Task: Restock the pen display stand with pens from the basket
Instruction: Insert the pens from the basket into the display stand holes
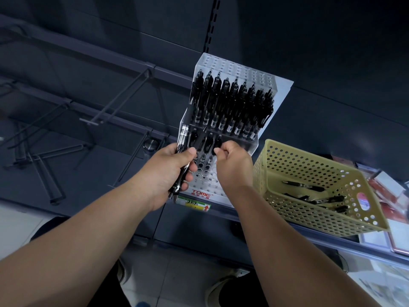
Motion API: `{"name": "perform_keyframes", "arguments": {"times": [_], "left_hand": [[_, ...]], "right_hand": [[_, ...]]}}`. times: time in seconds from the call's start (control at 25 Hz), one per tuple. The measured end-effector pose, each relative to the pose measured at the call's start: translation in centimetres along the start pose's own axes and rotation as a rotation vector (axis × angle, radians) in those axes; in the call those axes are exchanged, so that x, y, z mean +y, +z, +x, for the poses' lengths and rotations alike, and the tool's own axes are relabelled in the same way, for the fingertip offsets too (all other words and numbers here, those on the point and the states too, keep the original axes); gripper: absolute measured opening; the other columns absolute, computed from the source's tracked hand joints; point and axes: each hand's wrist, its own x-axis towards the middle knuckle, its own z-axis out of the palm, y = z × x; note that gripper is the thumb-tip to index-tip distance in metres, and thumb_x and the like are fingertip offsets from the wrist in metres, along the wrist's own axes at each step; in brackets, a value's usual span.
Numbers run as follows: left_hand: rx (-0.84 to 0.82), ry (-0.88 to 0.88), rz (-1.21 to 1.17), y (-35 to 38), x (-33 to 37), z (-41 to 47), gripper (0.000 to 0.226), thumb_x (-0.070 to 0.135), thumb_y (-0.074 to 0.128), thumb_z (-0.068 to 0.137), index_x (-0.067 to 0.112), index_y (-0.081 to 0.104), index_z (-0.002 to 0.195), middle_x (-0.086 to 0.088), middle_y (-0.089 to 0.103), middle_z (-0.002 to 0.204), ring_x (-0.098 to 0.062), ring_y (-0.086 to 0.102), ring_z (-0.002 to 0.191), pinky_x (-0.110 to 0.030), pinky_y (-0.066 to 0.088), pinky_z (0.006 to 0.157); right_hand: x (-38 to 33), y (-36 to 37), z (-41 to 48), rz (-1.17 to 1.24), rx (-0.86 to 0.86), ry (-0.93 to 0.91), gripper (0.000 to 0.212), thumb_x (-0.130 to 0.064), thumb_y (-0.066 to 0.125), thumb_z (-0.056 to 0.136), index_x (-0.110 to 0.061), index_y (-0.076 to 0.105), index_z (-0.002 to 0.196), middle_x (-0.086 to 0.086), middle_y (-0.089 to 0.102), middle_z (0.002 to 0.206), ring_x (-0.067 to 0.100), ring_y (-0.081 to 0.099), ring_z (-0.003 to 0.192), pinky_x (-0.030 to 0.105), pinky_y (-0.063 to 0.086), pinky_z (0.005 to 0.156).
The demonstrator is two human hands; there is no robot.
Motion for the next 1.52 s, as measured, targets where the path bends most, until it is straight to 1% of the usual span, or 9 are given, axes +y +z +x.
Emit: {"name": "perform_keyframes", "arguments": {"times": [0.2,0.36,0.64,0.8,0.88,1.04,1.24,1.36,1.52], "left_hand": [[0.002,0.009,0.006,0.4,0.5,-0.7,0.009,0.023,0.057,0.095,0.015,0.059,0.09,-0.001,0.061,0.067,-0.012,0.051,0.052,-0.023,0.04,0.043],[0.005,0.053,0.155,0.8,0.3,-1.5,0.009,0.025,0.055,0.096,0.017,0.06,0.092,0.0,0.06,0.071,-0.01,0.051,0.054,-0.023,0.042,0.047],[0.035,0.232,0.51,3.1,-0.2,-2.4,0.007,0.02,0.053,0.096,0.019,0.055,0.089,-0.004,0.058,0.078,-0.011,0.051,0.06,-0.015,0.039,0.045],[-0.001,0.288,0.61,3.9,-0.6,-2.8,0.007,0.02,0.058,0.094,0.014,0.057,0.091,-0.01,0.058,0.077,-0.016,0.049,0.061,-0.029,0.042,0.059],[-0.004,0.27,0.626,4.0,-0.5,-3.0,0.006,0.019,0.061,0.091,0.015,0.057,0.091,-0.009,0.06,0.078,-0.014,0.048,0.057,-0.025,0.041,0.056],[0.015,0.15,0.491,3.5,-0.6,-3.3,0.016,0.012,0.071,0.083,0.014,0.056,0.086,0.004,0.053,0.063,-0.001,0.038,0.037,-0.015,0.031,0.038],[0.063,-0.073,-0.012,3.1,1.0,-3.0,0.012,0.019,0.065,0.088,0.012,0.057,0.094,-0.007,0.072,0.074,-0.006,0.034,0.037,-0.013,0.026,0.034],[-0.009,-0.072,-0.061,4.0,1.4,-3.2,0.016,0.02,0.068,0.085,0.012,0.058,0.094,-0.012,0.074,0.091,-0.005,0.034,0.036,-0.013,0.026,0.032],[0.058,-0.026,-0.069,4.4,1.1,-3.1,0.009,0.012,0.066,0.086,0.013,0.058,0.09,-0.009,0.071,0.079,-0.004,0.035,0.037,-0.015,0.027,0.031]], "right_hand": [[-0.7,-1.4,-1.1,0.102,-0.021,0.072,0.017,-0.029,0.053,0.098,-0.017,0.063,0.104,-0.004,0.065,0.081,0.015,0.062,0.069,0.028,0.046,0.056],[-2.3,-3.4,-3.2,0.309,0.081,0.058,0.009,-0.027,0.056,0.097,-0.022,0.064,0.095,-0.01,0.063,0.082,0.014,0.066,0.079,0.022,0.047,0.06],[-5.6,-6.9,-5.1,0.567,-0.078,0.082,0.019,-0.037,0.062,0.093,-0.018,0.062,0.091,0.001,0.066,0.082,0.003,0.058,0.055,0.017,0.047,0.051],[-5.6,-7.6,-5.2,0.618,-0.107,0.155,0.025,-0.031,0.064,0.092,-0.016,0.054,0.075,0.001,0.059,0.073,0.004,0.055,0.049,0.015,0.042,0.044],[-5.3,-7.8,-5.4,0.687,-0.08,0.193,0.026,-0.027,0.063,0.094,-0.016,0.052,0.073,0.003,0.057,0.073,0.006,0.056,0.051,0.018,0.044,0.048],[-4.4,-9.4,-5.1,0.835,0.041,0.256,0.022,-0.024,0.058,0.097,-0.017,0.053,0.078,0.002,0.059,0.076,0.008,0.058,0.058,0.023,0.047,0.057],[-3.3,-10.5,-5.1,1.014,0.067,0.394,0.016,-0.021,0.054,0.099,-0.012,0.057,0.087,0.004,0.064,0.084,0.011,0.063,0.069,0.023,0.054,0.065],[-3.0,-9.6,-5.5,1.07,0.026,0.444,0.016,-0.021,0.056,0.099,-0.012,0.056,0.085,0.005,0.065,0.085,0.013,0.065,0.07,0.026,0.055,0.069],[-2.6,-9.3,-5.4,1.0,-0.024,0.44,0.021,-0.032,0.057,0.097,-0.012,0.06,0.092,0.003,0.069,0.086,0.014,0.068,0.07,0.026,0.055,0.066]]}}
